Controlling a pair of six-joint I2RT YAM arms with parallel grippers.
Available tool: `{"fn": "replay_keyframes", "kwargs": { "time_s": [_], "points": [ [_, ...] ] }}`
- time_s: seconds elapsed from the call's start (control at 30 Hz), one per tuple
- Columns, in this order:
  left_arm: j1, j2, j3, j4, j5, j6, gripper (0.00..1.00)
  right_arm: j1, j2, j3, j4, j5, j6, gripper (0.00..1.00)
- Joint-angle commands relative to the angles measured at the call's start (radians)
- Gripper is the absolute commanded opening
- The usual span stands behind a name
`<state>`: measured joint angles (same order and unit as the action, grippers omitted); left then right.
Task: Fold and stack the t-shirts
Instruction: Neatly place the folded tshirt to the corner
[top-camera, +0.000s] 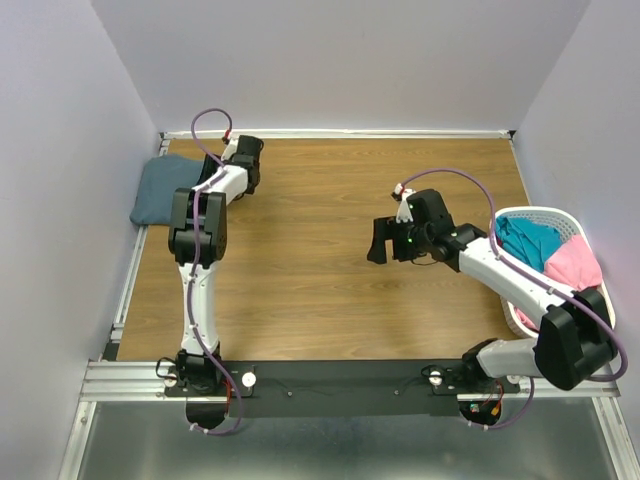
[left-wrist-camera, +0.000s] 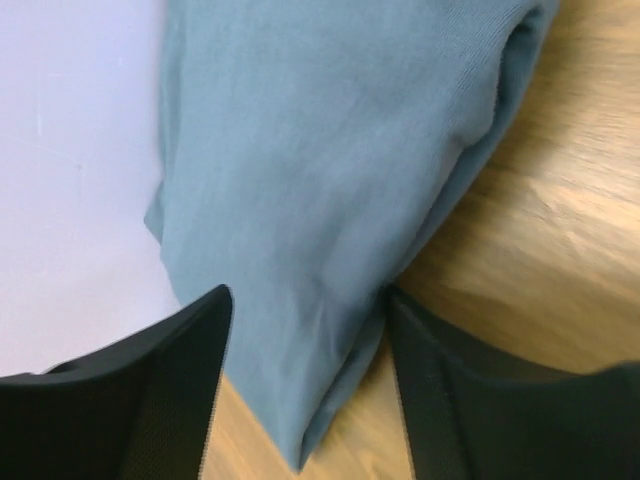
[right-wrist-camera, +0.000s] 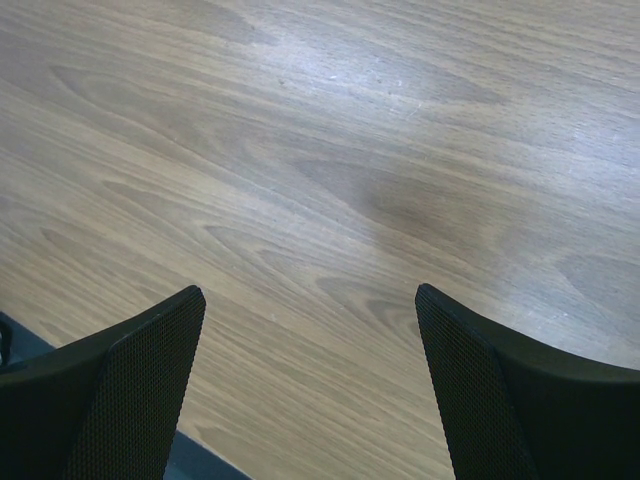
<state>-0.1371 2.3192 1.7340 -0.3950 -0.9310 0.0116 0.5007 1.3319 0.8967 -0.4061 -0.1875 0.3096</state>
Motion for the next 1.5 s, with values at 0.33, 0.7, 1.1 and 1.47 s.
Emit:
{"fn": "replay_keyframes", "kwargs": {
  "time_s": [0.33, 0.7, 1.1, 1.47],
  "points": [
    [-0.272, -0.593, -0.15, -0.048, 0.526, -0.309, 0.74, 0.001, -0.2, 0.099, -0.085, 0.449, 0.108, 0.95],
    [-0.295, -1.441, -0.642, 0.096, 0.557, -0.414, 0.74, -0.001, -0.531, 0.182, -0.177, 0.775, 0.043, 1.0],
    [-0.295, -2.147, -0.971, 0.074, 0.244, -0.447, 0.87, -0.001, -0.853, 0.013, -0.163, 0.925, 0.048, 1.0],
    [-0.295, -2.249, -1.1, 0.111, 0.127, -0.447, 0.96, -0.001, -0.912, -0.047, -0.143, 0.99, 0.051, 1.0]
  ]
}}
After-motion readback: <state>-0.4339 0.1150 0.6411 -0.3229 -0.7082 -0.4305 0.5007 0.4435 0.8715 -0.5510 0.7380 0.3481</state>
